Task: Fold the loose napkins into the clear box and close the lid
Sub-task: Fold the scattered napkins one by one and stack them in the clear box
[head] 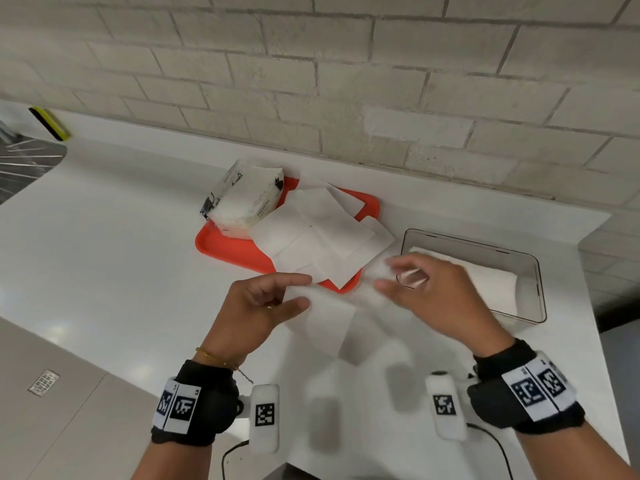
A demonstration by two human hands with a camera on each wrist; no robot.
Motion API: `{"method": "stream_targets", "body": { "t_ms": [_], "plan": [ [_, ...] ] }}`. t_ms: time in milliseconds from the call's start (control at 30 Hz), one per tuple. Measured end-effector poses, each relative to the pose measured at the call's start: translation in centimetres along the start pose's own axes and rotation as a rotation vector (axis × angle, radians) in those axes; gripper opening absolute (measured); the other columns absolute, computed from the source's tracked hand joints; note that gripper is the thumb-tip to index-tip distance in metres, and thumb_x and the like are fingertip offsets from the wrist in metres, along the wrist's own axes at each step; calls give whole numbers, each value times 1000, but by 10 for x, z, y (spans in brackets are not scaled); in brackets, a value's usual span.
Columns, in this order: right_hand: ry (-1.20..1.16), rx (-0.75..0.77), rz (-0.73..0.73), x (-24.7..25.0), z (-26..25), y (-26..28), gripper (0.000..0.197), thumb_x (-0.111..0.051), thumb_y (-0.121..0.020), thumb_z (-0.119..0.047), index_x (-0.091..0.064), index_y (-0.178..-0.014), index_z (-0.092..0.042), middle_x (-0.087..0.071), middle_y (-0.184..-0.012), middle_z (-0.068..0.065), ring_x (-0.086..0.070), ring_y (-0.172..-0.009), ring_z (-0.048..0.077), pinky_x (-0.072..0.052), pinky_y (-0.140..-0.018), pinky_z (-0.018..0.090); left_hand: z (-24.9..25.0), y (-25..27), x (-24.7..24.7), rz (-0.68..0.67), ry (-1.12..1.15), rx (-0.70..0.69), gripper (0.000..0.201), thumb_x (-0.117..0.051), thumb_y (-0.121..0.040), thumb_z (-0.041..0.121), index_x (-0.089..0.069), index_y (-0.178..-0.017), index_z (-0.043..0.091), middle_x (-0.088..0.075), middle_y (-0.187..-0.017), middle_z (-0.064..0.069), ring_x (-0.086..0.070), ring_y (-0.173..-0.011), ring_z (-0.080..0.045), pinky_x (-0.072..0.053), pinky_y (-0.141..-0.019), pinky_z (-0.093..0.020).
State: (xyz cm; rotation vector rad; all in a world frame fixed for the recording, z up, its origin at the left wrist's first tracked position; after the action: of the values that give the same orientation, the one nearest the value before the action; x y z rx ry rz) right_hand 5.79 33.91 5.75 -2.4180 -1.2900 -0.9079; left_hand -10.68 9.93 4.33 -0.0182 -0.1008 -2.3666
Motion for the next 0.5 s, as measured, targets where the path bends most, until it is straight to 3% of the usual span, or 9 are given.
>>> {"method": "stream_targets", "body": {
  "t_ms": [67, 167, 267, 333, 400, 500],
  "plan": [
    [-80, -76, -273, -30, -23, 7, 69, -71, -63, -83, -67, -118, -41, -76, -101, -20, -69, -91, -6, -55, -84, 24, 7, -1, 8, -7, 75, 2, 32, -81, -79, 4, -82, -107, 20, -80, -103, -8, -76, -100, -29, -60, -87, -33],
    [-338, -177, -489, -68, -41, 12, 80, -75, -70, -78, -60, -131, -29, -80, -104, -4, -75, -100, 12, -57, -99, 44, 9, -3, 22, -31, 141, 5, 40, -80, -78, 7, -79, -116, 23, -78, -112, -16, -72, -111, -35, -59, -98, -43],
    [-565, -185, -417, -90, -53, 5, 45, -79, -91, -31, -63, -130, -16, -79, -111, 6, -75, -108, 21, -57, -99, 41, -4, -6, 34, -80, 146, 16, 54, -80, -82, 2, -71, -130, 25, -72, -119, -24, -68, -117, -34, -53, -106, -53],
    [-607, -193, -353, -102, -56, -2, 37, -76, -92, -8, -66, -128, -12, -79, -113, 5, -75, -109, 23, -58, -97, 39, -19, -8, 39, -99, 165, 53, 69, -77, -84, -5, -61, -141, 29, -73, -121, -20, -67, -116, -33, -54, -105, -51],
    [-583, -192, -344, -115, -56, -9, 37, -76, -91, -3, -69, -126, -12, -79, -113, 4, -75, -108, 23, -59, -98, 41, -36, -9, 44, -69, 226, 148, 75, -77, -85, -2, -52, -147, 31, -75, -119, -19, -69, -113, -33, -55, -102, -51],
    [-522, -169, -375, -135, -57, -18, 38, -77, -90, -2, -71, -125, -14, -80, -112, 3, -76, -107, 21, -59, -95, 39, -56, -7, 47, -61, 268, 293, 57, -78, -89, 17, -58, -142, 25, -76, -120, -13, -72, -114, -33, -56, -101, -48]
  ]
}}
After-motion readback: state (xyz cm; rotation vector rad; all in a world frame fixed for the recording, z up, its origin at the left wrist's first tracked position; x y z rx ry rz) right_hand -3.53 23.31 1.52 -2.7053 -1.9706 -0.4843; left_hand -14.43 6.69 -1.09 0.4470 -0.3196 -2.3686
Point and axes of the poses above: each hand's wrist, its own y-axis away from the middle knuckle, its own x-axis out of the back of the hand, z = x × y, the point moved 4 cm from there along -y, towards the middle knuckle
